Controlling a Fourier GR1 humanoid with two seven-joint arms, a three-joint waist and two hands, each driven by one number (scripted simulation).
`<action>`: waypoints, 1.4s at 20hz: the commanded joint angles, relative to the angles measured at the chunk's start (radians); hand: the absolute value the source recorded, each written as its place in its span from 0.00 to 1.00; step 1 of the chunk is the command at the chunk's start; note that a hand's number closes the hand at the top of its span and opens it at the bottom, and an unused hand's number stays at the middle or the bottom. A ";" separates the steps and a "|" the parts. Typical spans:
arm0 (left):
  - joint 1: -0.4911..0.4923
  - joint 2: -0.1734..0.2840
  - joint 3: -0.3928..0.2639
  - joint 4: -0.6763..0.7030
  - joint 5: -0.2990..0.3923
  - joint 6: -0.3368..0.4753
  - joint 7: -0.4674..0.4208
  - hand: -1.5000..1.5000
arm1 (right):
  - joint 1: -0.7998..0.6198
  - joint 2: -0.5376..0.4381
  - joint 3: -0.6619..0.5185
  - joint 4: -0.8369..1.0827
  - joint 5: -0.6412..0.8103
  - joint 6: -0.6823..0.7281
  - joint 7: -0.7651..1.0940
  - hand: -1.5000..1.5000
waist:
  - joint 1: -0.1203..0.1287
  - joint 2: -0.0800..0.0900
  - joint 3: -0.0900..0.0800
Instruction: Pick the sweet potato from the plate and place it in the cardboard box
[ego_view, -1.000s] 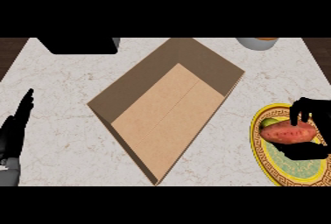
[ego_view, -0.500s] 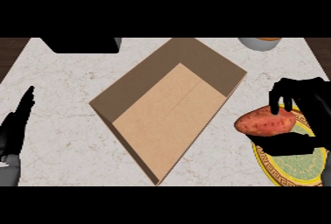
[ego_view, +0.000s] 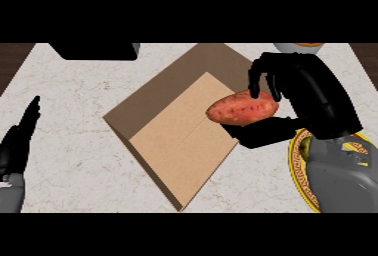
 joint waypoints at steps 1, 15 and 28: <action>-0.011 -0.002 0.007 0.021 -0.001 -0.003 -0.026 0.50 | -0.115 0.124 0.031 0.174 0.037 -0.094 0.059 1.00 | 0.006 0.003 0.000; -0.017 -0.033 -0.015 -0.019 -0.038 0.003 0.018 0.50 | -0.465 0.131 0.109 0.876 -0.073 -0.437 0.025 1.00 | 0.017 0.005 0.001; -0.055 -0.034 -0.017 -0.004 -0.027 -0.036 0.023 0.50 | -0.580 0.131 0.180 1.296 -0.404 -0.677 -0.115 0.00 | 0.054 0.014 0.001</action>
